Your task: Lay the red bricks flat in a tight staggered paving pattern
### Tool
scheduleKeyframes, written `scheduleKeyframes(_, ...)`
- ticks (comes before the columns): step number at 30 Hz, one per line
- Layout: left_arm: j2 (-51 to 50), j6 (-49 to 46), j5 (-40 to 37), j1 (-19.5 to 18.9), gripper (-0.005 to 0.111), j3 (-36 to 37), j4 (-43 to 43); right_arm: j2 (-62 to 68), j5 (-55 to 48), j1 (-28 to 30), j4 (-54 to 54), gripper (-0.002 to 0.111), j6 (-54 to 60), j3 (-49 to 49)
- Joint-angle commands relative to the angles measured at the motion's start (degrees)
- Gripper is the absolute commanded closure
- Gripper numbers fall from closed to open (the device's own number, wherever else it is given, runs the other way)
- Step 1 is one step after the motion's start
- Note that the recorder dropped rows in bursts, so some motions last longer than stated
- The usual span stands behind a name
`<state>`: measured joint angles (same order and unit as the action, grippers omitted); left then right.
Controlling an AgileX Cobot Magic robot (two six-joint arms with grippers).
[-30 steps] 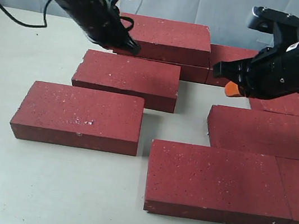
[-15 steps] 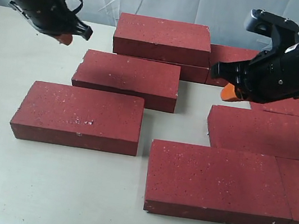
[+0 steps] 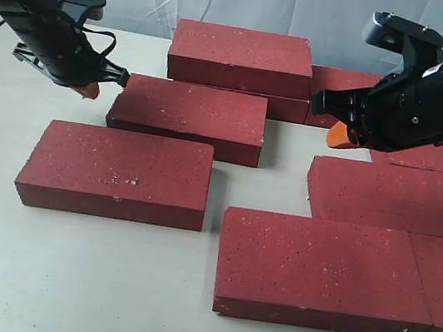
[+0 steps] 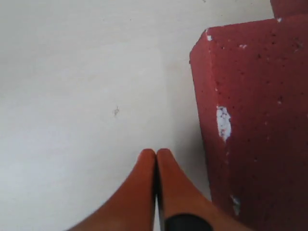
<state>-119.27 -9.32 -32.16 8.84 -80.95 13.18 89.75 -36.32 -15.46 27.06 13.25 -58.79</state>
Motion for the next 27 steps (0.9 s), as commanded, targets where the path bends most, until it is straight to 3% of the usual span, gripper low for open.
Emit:
scheduleKeyframes(1,-2.3,0.3,1.6,-0.1,0.107,0.0,6.0,-0.1,0.5,0.0,0.2,0.108,0.2,-0.3)
scheduleKeyframes(13,-2.8,-0.3,-1.5,0.4,0.107,0.0,13.4,-0.1,0.5,0.0,-0.2,0.108,0.2,-0.3)
scheduleKeyframes(27,-2.8,-0.3,-1.5,5.0,0.107,0.0,14.4,-0.1,0.5,0.0,-0.2,0.108,0.2,-0.3)
